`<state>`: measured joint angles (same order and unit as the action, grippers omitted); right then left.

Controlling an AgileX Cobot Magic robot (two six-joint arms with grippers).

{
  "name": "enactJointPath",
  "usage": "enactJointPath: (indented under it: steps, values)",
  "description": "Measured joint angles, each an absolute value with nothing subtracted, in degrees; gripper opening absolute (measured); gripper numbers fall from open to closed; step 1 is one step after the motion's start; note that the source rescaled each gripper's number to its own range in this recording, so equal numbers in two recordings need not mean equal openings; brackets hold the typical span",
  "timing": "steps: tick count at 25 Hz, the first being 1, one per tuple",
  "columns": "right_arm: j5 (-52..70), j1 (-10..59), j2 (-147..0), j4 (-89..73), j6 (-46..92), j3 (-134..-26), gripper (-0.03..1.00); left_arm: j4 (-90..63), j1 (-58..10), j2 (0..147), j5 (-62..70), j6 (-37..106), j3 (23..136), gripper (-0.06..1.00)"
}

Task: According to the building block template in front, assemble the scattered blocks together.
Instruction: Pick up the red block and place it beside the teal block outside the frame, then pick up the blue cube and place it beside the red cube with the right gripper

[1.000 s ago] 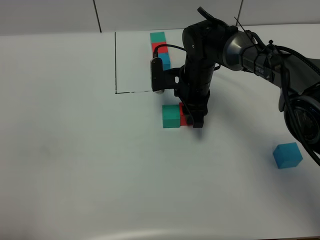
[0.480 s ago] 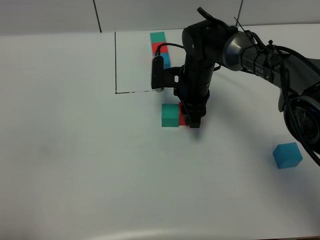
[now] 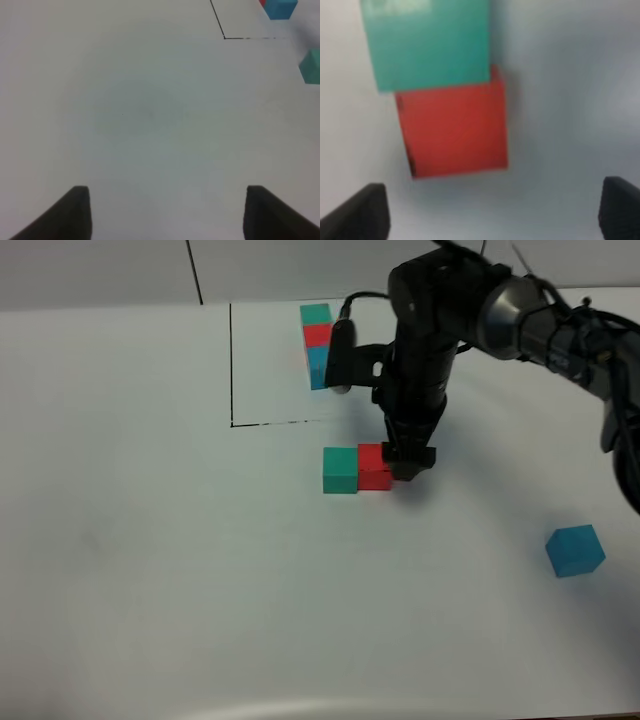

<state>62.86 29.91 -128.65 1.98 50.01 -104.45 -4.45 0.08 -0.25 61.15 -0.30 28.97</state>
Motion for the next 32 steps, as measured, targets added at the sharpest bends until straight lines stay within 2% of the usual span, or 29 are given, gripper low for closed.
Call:
enactJointPath:
  steps: [5,10,14,22,28,30,31,32]
  values:
    - [56.0,24.5,-116.1,3.1,38.6,-87.6,0.9,-4.4,0.1,-0.3,61.1,-0.3,29.0,0.38]
    - [47.5,18.3,-102.6,3.9,20.8,-68.2,0.9,-4.4,0.1,-0.3,61.1,-0.3,29.0,0.38]
    - [46.0,14.5,-96.4,3.8,10.4,-58.3,0.9,-4.4,0.1,-0.3,61.1,-0.3,29.0,0.38]
    - [38.9,11.1,-94.6,0.0,6.6,-47.9,0.9,-4.4,0.1,-0.3,61.1,-0.3,29.0,0.38]
    - [34.7,9.4,-96.7,-1.9,7.2,-46.1,0.89,-4.4,0.1,-0.3,61.1,-0.3,29.0,0.38]
    - [34.1,9.3,-98.4,-2.2,7.3,-46.1,0.85,-4.4,0.1,-0.3,61.1,-0.3,29.0,0.38]
    - [33.7,9.3,-99.1,-2.2,7.3,-46.1,0.78,-4.4,0.1,-0.3,61.1,-0.3,29.0,0.38]
    - [33.3,9.2,-99.5,-2.3,7.4,-46.1,0.67,-4.4,0.1,-0.3,61.1,-0.3,29.0,0.38]
